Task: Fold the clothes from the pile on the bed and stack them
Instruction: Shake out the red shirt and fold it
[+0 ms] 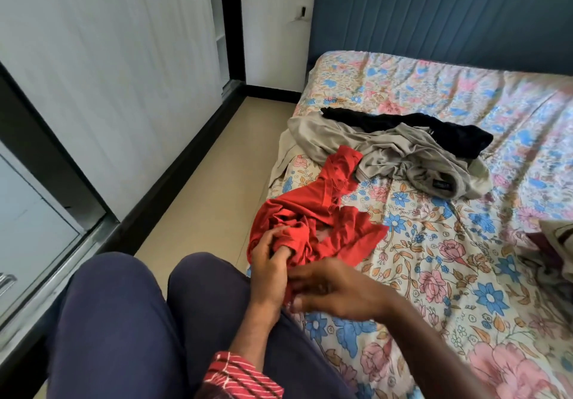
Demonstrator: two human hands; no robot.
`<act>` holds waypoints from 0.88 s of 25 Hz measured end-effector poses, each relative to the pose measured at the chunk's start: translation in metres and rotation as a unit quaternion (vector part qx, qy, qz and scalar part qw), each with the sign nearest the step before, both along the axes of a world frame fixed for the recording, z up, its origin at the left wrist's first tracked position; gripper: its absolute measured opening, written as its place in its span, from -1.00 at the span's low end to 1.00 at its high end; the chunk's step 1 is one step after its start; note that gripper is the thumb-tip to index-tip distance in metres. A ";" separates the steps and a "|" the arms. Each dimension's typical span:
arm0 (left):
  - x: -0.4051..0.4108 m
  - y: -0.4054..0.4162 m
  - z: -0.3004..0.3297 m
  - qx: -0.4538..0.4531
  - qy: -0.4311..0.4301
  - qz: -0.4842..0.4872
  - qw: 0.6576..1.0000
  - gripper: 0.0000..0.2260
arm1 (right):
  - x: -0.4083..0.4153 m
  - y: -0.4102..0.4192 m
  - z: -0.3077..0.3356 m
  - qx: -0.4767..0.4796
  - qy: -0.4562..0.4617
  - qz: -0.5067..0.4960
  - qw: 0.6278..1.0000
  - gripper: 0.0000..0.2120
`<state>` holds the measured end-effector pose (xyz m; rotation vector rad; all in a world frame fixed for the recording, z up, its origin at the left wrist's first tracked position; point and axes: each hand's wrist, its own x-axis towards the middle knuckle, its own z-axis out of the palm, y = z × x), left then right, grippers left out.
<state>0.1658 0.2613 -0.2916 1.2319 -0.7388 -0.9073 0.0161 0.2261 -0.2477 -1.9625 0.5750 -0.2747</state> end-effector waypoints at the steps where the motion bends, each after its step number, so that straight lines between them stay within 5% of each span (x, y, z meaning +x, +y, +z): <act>1: 0.001 -0.001 0.001 -0.007 0.019 0.006 1.000 -0.75 | 0.001 -0.010 0.012 0.003 -0.027 -0.058 0.998 -0.86; 3: 0.005 0.000 0.013 -0.017 0.085 -0.048 0.995 -0.75 | 0.007 -0.042 0.030 -0.043 -0.079 -0.160 0.983 -0.78; 5: 0.019 -0.004 0.033 -0.025 0.135 -0.131 0.982 -0.70 | 0.024 -0.077 0.050 -0.046 -0.046 -0.053 0.997 -0.53; 8: 0.060 -0.024 0.083 -0.062 0.120 -0.196 0.971 -0.61 | 0.057 -0.117 0.067 0.188 -0.026 0.126 0.974 -0.38; 11: 0.097 -0.054 0.148 -0.062 0.029 -0.280 0.958 -0.54 | 0.080 -0.139 0.092 0.244 -0.030 0.111 0.963 -0.40; 14: 0.122 -0.081 0.223 -0.069 -0.121 -0.263 0.955 -0.55 | 0.090 -0.153 0.161 0.070 -0.087 0.019 0.994 -0.74; 16: 0.141 -0.091 0.261 -0.056 -0.261 -0.173 0.948 -0.46 | 0.083 -0.167 0.213 -0.024 -0.181 -0.065 0.981 -0.77; 18: 0.156 -0.098 0.285 0.017 -0.382 -0.089 0.920 -0.41 | 0.069 -0.177 0.258 -0.018 -0.269 -0.128 0.955 -0.68; 20: 0.165 -0.109 0.308 0.037 -0.420 -0.046 0.905 -0.57 | 0.050 -0.185 0.298 -0.042 -0.290 -0.143 0.945 -0.64; 22: 0.166 -0.118 0.336 0.021 -0.373 -0.024 0.927 -0.73 | 0.033 -0.180 0.330 -0.101 -0.275 -0.148 0.945 -0.63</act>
